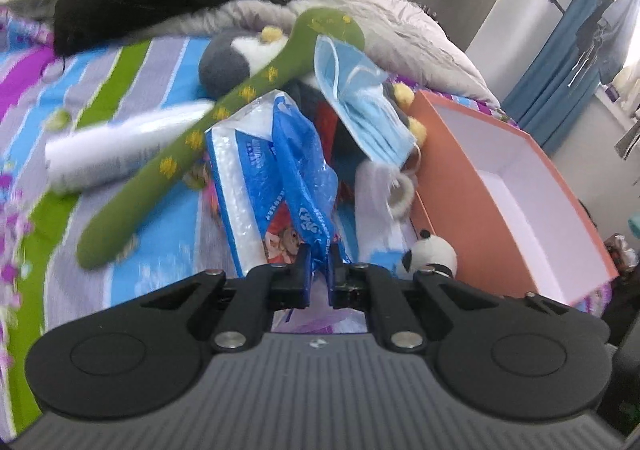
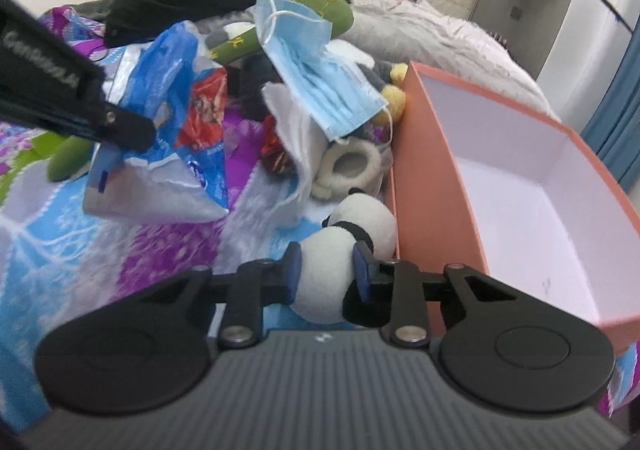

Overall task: Organize soft objects
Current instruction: 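Close the left gripper on the blue snack bag and lift it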

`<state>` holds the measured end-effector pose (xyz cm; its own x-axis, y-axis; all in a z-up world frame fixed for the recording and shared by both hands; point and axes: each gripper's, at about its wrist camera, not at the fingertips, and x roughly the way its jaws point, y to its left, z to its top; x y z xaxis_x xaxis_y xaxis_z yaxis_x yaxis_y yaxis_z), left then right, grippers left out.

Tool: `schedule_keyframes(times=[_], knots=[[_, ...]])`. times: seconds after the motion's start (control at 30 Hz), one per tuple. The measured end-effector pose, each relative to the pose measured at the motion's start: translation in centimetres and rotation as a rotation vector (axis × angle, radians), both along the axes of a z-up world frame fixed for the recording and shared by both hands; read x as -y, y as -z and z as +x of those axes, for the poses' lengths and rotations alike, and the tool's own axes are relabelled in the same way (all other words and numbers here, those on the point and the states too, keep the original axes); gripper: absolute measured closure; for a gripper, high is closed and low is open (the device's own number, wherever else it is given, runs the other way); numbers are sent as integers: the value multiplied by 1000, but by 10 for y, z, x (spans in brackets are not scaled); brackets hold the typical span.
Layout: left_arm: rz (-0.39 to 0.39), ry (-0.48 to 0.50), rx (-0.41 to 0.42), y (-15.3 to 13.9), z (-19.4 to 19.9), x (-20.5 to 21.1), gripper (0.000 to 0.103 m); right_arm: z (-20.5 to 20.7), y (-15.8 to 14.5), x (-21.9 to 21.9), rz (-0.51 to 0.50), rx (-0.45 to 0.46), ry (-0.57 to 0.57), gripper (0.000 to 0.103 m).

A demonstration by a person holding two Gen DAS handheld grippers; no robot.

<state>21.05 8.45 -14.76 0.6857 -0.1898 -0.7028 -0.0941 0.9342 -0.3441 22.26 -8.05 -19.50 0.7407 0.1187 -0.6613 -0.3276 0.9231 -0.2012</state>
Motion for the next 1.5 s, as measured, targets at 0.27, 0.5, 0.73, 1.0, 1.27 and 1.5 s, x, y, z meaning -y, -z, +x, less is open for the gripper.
schedule_keyframes(times=[0.27,0.5,0.73,1.0,1.27,1.5], knots=[[-61,15,-107,17,-48,3,94,-44,-13,16,66,-90,-31,73],[-74,23,-149,28,-61,5,94,-61,-23,27,117,-147,-24,73],[-52,-11,-173,33,-56,6,84,-56,-15,41,226,-186,65,66],[-46,-54,-180,36,-50,13,51,-54,-8,54,322,-201,170,46],[-53,-170,-218,44,-44,17,48,-56,1,53,277,-196,225,47],[-47,-194,-229,44,-40,20,48,-52,11,59,297,-245,265,49]])
